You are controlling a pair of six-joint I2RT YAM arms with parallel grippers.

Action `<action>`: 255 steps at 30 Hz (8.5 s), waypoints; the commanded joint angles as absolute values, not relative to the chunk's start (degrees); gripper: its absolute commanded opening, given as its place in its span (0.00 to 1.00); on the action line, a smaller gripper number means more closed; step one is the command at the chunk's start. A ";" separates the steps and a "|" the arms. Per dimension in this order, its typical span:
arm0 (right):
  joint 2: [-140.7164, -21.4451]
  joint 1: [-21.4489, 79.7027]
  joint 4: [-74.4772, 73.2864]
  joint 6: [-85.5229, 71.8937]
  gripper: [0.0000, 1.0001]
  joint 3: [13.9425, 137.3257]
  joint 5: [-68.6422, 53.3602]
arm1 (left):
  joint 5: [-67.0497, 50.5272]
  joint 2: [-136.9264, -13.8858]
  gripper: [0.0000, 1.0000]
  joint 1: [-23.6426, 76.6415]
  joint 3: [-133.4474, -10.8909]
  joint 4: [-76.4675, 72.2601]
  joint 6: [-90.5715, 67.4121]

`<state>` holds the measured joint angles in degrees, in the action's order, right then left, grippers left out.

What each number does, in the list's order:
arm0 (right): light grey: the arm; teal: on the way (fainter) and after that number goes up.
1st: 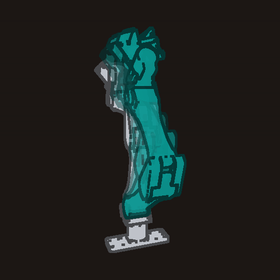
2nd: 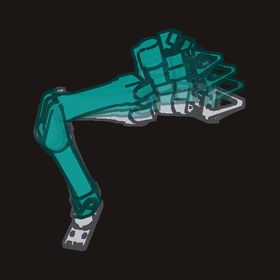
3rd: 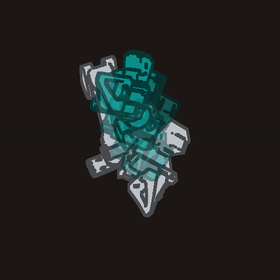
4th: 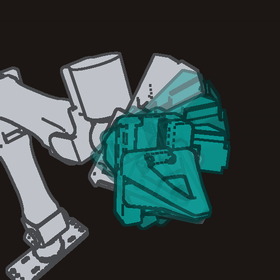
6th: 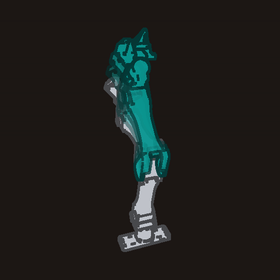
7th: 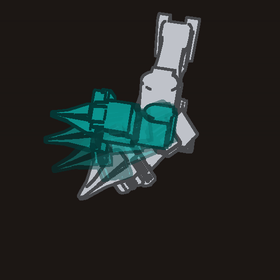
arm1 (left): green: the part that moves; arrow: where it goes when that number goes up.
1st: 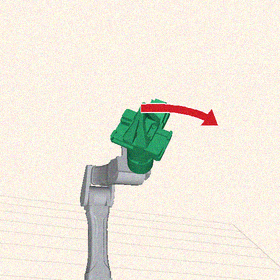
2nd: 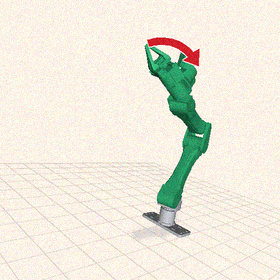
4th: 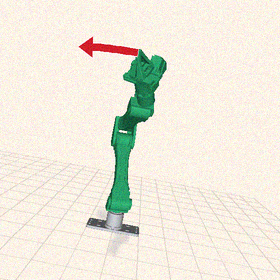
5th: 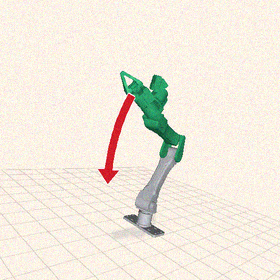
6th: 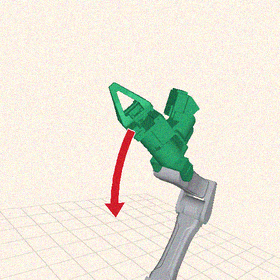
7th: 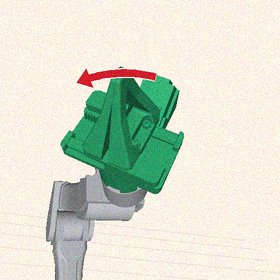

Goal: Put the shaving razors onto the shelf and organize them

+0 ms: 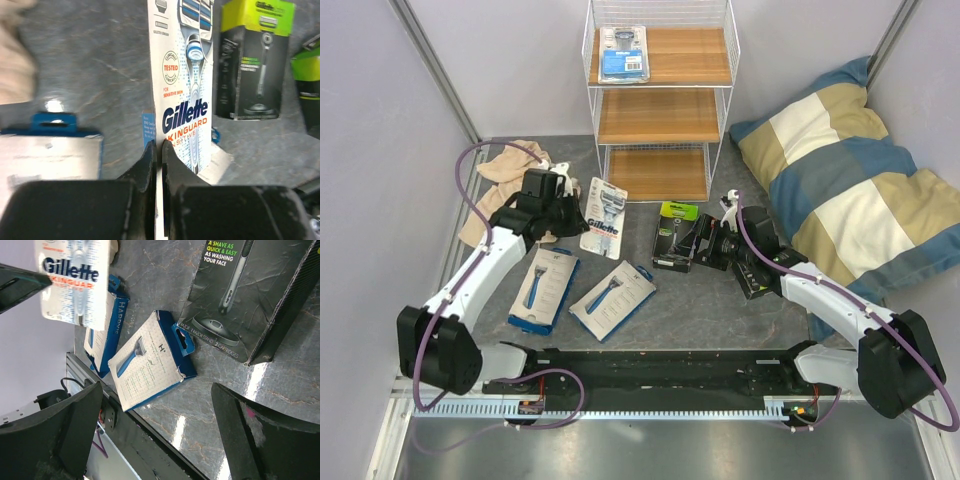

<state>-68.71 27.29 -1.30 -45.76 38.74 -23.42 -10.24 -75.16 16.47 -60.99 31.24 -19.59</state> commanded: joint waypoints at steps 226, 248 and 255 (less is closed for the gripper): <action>-71.81 35.33 1.67 -41.22 0.98 43.94 -19.78 | 7.47 -117.15 0.19 27.07 -80.24 30.32 -17.14; -72.33 35.68 2.81 -40.87 0.98 46.05 -20.13 | 0.80 -97.48 0.02 26.90 -78.49 32.34 -23.55; -74.53 38.14 7.02 -43.32 0.98 46.14 -20.04 | -5.70 -93.87 0.02 27.16 -77.52 32.26 -26.89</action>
<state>-73.30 36.53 1.78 -42.00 44.38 -20.47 -0.60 -96.25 27.22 -78.15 32.86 -22.90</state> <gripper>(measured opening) 0.982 0.231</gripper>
